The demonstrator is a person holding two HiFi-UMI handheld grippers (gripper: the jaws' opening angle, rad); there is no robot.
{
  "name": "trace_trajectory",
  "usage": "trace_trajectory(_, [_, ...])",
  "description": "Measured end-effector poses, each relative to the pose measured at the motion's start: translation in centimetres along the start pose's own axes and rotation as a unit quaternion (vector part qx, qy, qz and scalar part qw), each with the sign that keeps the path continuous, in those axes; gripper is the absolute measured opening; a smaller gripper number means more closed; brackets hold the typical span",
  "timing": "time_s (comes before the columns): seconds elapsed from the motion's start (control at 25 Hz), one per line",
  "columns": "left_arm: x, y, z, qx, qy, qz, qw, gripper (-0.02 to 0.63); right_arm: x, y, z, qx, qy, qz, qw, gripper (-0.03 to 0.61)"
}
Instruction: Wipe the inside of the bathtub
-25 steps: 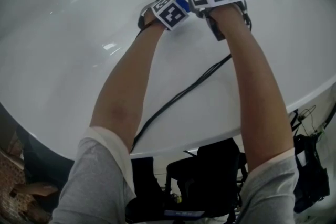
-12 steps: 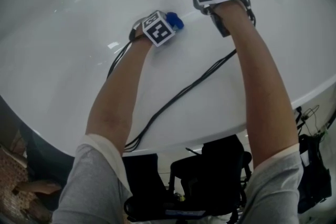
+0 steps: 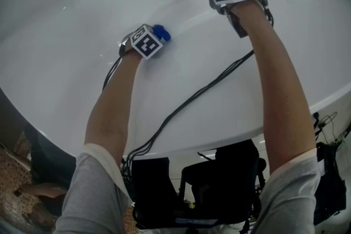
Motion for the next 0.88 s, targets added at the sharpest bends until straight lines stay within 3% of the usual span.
trace_trajectory(0.28, [-0.7, 7.8, -3.8, -0.029, -0.027, -0.04, 0.9984, 0.078, 0.2, 0.1, -0.2, -0.003, -0.001, -0.007, 1.0, 0.009])
trace_trajectory(0.48, [0.0, 13.3, -6.1, -0.085, -0.049, -0.053, 0.9938, 0.072, 0.3, 0.2, -0.2, -0.001, -0.003, -0.01, 1.0, 0.008])
trace_trajectory(0.6, [0.4, 12.1, -5.7, -0.079, -0.086, -0.031, 0.9926, 0.071, 0.6, 0.3, 0.1, -0.003, 0.005, -0.014, 1.0, 0.009])
trace_trajectory(0.72, [0.7, 9.1, -6.2, -0.044, -0.177, -0.043, 0.9824, 0.071, 0.7, 0.3, 0.2, -0.004, 0.007, -0.014, 1.0, 0.009])
trace_trajectory(0.88, [1.0, 3.8, -4.0, -0.016, -0.16, -0.025, 0.9866, 0.071, 0.7, 0.3, 0.3, -0.005, 0.01, -0.014, 1.0, 0.009])
Point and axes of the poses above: the fingertips, and each gripper's own axes: x backward along the fingers, z to its left, y out of its top, the point moved 8 cm from there along x, backward along the fingers, and after that the axes turned 9 degrees about x, right-handed, at the moved point
